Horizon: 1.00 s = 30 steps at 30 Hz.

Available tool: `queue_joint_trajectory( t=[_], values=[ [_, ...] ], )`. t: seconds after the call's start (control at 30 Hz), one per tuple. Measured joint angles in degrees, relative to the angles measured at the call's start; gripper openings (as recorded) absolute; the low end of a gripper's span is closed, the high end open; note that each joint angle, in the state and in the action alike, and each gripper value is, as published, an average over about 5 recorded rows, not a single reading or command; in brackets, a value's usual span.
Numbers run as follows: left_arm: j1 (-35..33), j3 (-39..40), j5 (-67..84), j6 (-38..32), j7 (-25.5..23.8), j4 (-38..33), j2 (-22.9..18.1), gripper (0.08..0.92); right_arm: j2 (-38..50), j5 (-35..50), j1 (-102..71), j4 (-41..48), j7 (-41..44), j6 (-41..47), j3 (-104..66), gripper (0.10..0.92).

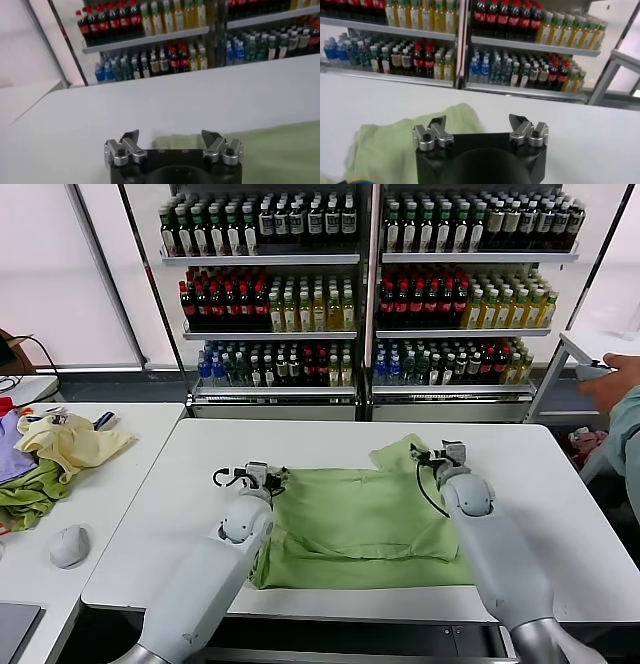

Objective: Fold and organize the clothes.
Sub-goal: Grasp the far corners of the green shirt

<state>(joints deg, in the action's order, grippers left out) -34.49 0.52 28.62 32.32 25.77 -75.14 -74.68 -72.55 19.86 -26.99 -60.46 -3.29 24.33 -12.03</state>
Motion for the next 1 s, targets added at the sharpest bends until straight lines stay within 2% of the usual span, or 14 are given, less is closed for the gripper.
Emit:
queue_joint_trajectory(
  t=[0.23,0.33,0.67,1.0],
  values=[
    [0.7,0.4,2.1,0.2,0.3,1.5,0.1,0.822,-1.9,-0.1,3.3,6.1,1.7,0.2,0.5,0.815],
    [0.5,0.5,2.8,0.3,0.3,1.5,0.1,0.781,-2.4,0.2,4.1,8.1,2.4,0.4,0.5,0.750],
    [-0.4,1.0,4.8,0.4,0.1,1.6,0.2,0.499,-2.6,2.0,4.8,10.6,4.1,1.9,0.6,0.468],
    [-1.6,0.4,6.1,0.4,0.0,1.6,0.3,0.204,-1.9,3.9,3.5,9.4,5.0,1.3,0.9,0.182]
  ],
)
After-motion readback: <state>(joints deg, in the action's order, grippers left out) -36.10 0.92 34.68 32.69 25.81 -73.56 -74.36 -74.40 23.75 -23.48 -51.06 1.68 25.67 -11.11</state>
